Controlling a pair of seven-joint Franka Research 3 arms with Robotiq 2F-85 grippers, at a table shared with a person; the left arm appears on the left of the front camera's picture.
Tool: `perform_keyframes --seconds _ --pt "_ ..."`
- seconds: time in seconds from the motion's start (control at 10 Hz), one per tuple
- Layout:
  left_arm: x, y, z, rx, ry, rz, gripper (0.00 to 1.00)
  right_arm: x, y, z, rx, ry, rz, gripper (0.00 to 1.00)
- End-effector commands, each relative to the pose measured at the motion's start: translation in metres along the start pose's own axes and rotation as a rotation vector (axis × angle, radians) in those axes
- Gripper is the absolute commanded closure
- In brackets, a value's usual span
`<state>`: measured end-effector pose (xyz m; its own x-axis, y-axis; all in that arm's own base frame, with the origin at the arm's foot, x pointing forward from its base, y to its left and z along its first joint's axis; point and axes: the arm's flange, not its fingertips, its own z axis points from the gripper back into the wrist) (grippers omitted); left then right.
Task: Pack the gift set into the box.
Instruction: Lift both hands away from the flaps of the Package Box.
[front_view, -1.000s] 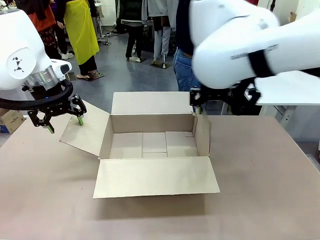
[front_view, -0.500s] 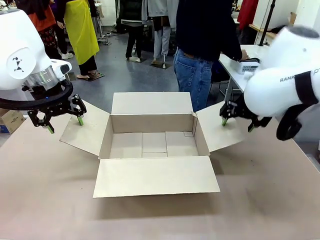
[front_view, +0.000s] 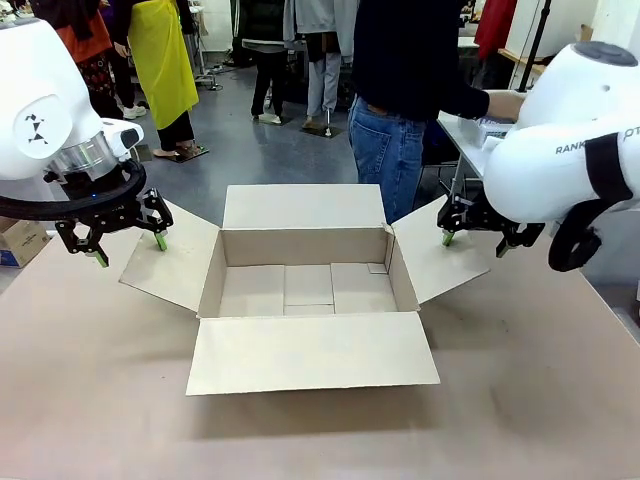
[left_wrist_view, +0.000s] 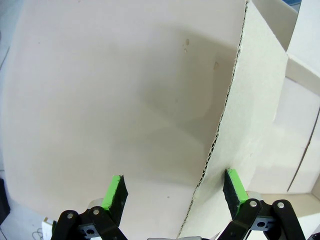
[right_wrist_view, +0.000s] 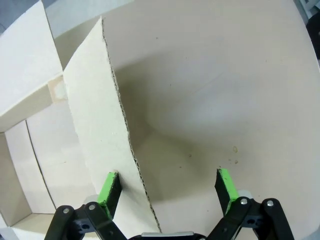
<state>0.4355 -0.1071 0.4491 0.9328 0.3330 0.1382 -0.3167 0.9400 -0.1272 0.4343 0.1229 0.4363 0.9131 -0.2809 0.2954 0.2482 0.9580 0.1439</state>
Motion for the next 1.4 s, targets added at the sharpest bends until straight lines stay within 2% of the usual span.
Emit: perform_keyframes --seconds 0.0,1.3 --pt "-0.0003 0.0005 0.0014 0.018 -0.006 0.012 0.00 0.0016 0.0017 -0.0002 -0.030 -0.006 -0.020 0.00" --pt "-0.0003 0.0005 0.0014 0.018 -0.006 0.012 0.00 0.0016 0.0017 -0.0002 -0.030 -0.006 -0.020 0.00"
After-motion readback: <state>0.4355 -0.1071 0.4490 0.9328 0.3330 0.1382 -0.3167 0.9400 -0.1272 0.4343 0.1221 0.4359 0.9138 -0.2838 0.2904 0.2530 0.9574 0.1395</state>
